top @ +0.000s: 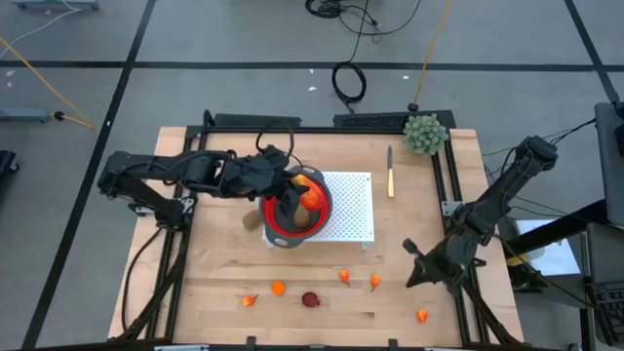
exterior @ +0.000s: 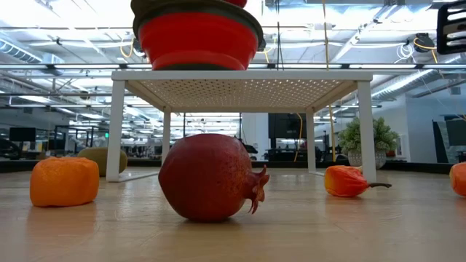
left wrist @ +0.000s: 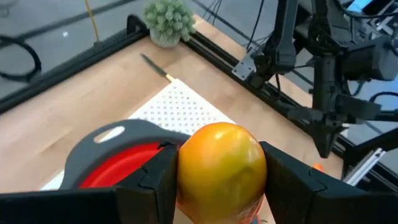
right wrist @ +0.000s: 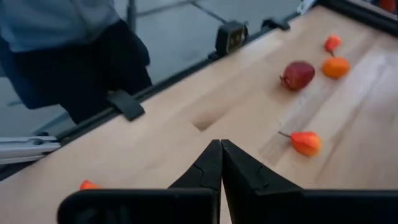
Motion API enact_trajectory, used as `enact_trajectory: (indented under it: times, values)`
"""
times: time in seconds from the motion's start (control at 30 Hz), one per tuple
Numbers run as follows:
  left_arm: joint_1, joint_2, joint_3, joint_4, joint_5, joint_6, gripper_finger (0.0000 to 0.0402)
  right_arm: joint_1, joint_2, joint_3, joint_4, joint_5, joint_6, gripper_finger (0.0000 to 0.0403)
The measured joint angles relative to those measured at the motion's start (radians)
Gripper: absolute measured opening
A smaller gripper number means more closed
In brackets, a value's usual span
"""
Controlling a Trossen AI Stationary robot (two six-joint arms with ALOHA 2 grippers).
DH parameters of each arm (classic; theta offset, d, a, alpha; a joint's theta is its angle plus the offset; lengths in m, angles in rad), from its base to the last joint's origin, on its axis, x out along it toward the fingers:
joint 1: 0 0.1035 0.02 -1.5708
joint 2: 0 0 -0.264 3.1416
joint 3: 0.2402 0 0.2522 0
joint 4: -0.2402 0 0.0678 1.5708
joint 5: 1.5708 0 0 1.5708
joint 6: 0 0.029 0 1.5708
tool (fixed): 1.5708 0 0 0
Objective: Pick & Place Fruit
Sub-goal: Put the mango into the strainer bowl on the shelf
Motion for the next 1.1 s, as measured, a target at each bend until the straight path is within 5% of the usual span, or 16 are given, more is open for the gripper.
enact_trajectory:
  times: [0.37,1.1]
  values:
    - [0.076,-0.034,0.000,-0.097,0.097,-0.090,0.0184,-0.116,-0.229,-0.088,-0.001,-0.173,-0.072,0.0000]
    - [0.208,-0.050,0.000,-0.273,0.307,-0.301,0.0184,-0.208,-0.475,-0.179,-0.004,-0.197,-0.084,0.0000]
